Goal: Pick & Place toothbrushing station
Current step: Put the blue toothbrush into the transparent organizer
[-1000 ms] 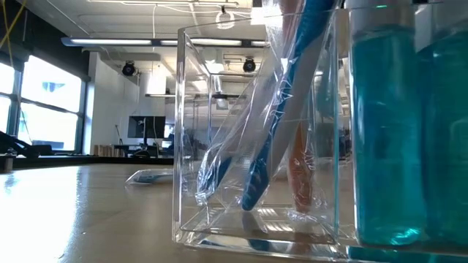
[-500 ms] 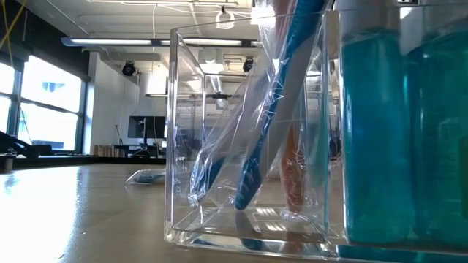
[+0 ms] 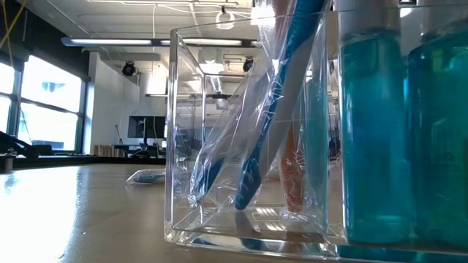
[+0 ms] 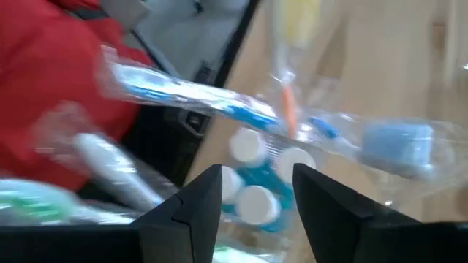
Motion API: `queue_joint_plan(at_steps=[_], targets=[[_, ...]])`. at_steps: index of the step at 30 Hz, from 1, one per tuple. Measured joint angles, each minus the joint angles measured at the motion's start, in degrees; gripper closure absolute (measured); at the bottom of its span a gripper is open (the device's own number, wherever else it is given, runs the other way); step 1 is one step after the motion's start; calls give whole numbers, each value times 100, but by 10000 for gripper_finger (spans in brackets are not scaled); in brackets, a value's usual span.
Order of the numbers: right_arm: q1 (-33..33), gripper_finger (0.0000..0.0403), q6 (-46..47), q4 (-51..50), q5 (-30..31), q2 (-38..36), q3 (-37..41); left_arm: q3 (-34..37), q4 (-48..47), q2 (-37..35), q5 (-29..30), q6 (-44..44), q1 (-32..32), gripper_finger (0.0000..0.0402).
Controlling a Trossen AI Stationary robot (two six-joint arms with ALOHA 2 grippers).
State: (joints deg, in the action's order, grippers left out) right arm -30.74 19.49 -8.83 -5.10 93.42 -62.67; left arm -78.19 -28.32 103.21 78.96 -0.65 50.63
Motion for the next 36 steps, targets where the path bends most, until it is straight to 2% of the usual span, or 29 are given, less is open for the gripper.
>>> queue_joint_plan(at_steps=[4, 8, 17, 20, 23, 28, 32, 36], targets=[[-2, 250, 40, -299, -141, -263, 0, 0, -393, -163, -265, 394, -37, 73], [-10, 264, 176, -891, 222, -496, 0, 0, -1206, -427, -912, 1112, -45, 73], [-35, 303, 586, -2369, 1067, -970, 0, -2, -4073, -971, -1991, 4751, -538, 73], [-26, 316, 641, -2979, 1534, -1134, 2, -2, -4597, -1037, -2579, 5436, -905, 73], [-13, 330, 641, -3401, 2189, -1299, 2, 4, -4708, -1044, -3101, 5473, -1259, 73], [10, 354, 645, -3760, 3087, -1574, 2, 0, -4611, -1049, -4212, 4555, -1968, 73], [44, 369, 643, -3767, 3294, -1616, 2, 20, -4271, -1099, -4736, 3749, -2625, 73], [42, 378, 643, -3767, 3309, -1622, 2, 247, -3271, -1144, -5670, 2842, -3315, 73]])
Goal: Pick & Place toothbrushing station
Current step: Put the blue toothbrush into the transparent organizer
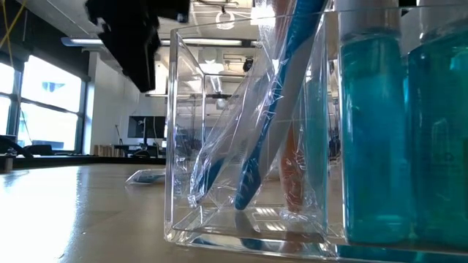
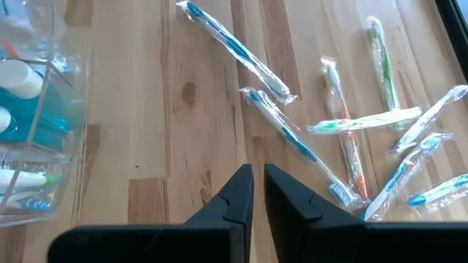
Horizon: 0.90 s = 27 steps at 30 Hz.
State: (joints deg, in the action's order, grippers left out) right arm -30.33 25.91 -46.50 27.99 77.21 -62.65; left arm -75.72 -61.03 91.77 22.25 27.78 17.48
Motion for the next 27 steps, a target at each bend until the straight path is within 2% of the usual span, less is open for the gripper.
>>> queue_joint_plan(at_steps=[4, 7, 10, 14, 21, 27], targets=[[-4, 383, 334, 4, -8, 0, 0, 401, 975, -48, -760, -604, -600, 73], [-55, 385, 501, 28, -120, 0, 0, 788, 1448, -42, -1129, -696, -919, 73], [-119, 384, 400, 135, -121, 0, 2, 1224, 2211, -43, -1483, -761, -1065, 73], [-118, 387, 251, 441, -90, 0, 2, 1611, 2677, -33, -1902, -794, -1073, 73], [-118, 391, 40, 1240, -97, 2, 2, 1619, 2851, -33, -1953, -831, -909, 73], [-195, 393, -663, 1889, -89, 2, 2, 1619, 2677, -33, -1955, -456, -631, 73]])
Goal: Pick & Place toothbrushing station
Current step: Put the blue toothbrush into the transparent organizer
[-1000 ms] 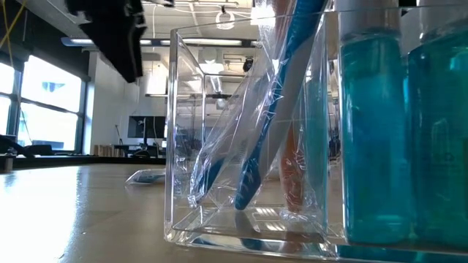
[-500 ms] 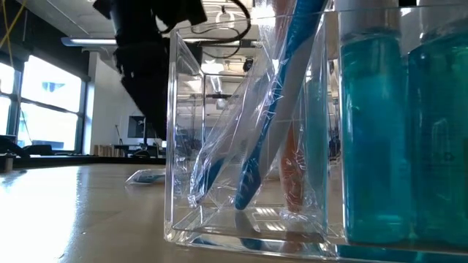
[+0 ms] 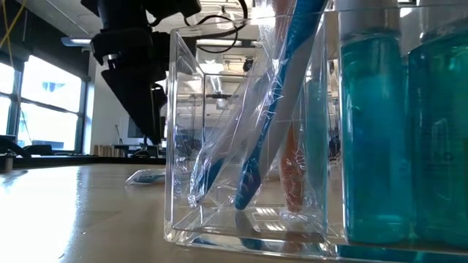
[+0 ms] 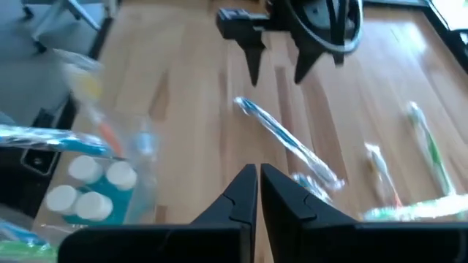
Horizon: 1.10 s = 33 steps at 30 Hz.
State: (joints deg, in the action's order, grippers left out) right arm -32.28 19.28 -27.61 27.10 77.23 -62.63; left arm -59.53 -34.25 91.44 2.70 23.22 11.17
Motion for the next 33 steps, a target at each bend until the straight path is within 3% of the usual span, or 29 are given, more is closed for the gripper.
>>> queue_joint_plan(at_steps=[7, 12, 16, 24, 30, 33], targets=[[5, 400, -131, 203, -9, 132, 4, 8, 373, 202, 497, -44, 175, 73], [-47, 399, 289, 189, -51, 275, 4, 7, 471, 540, 595, -75, 157, 73], [-95, 399, 327, 209, -39, 364, 4, 7, 470, 796, 1122, 12, 156, 73], [-115, 399, 340, 305, -4, 457, 4, 4, 656, 918, 865, 96, 161, 73], [-111, 399, 340, 305, 4, 457, 4, -179, 377, 884, 1429, 128, 156, 73], [-111, 399, 340, 303, 0, 457, 4, -380, 312, 874, 1439, 123, 158, 73]])
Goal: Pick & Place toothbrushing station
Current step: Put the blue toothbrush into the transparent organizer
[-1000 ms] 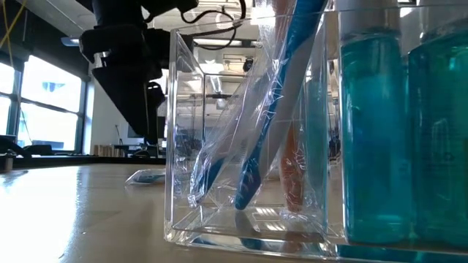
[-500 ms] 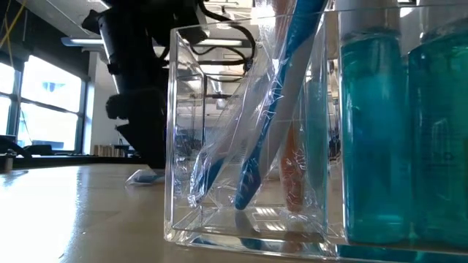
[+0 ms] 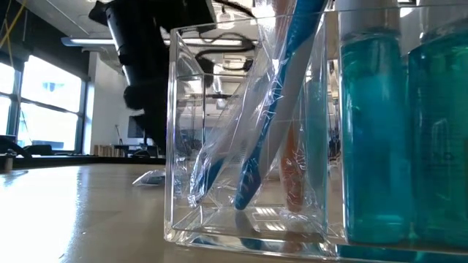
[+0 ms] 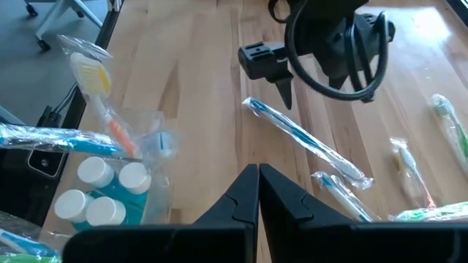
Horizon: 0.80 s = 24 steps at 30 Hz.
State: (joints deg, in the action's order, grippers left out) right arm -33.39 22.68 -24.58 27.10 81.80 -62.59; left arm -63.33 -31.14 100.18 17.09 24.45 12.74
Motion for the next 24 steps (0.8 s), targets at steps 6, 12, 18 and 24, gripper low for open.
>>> queue_joint_plan(at_steps=[6, 12, 18, 24], targets=[[0, 399, 0, -2, -13, 0, 0, -484, -76, -29, -312, 7, 12, 73], [0, 399, 0, -57, -18, 0, 0, -514, -62, -29, -373, 347, 5, 73], [0, 399, 0, -63, -18, 0, 0, -396, 154, -29, -331, 387, 3, 73], [0, 398, 4, -61, -18, 0, 0, -180, 341, -26, -322, 448, 3, 73]])
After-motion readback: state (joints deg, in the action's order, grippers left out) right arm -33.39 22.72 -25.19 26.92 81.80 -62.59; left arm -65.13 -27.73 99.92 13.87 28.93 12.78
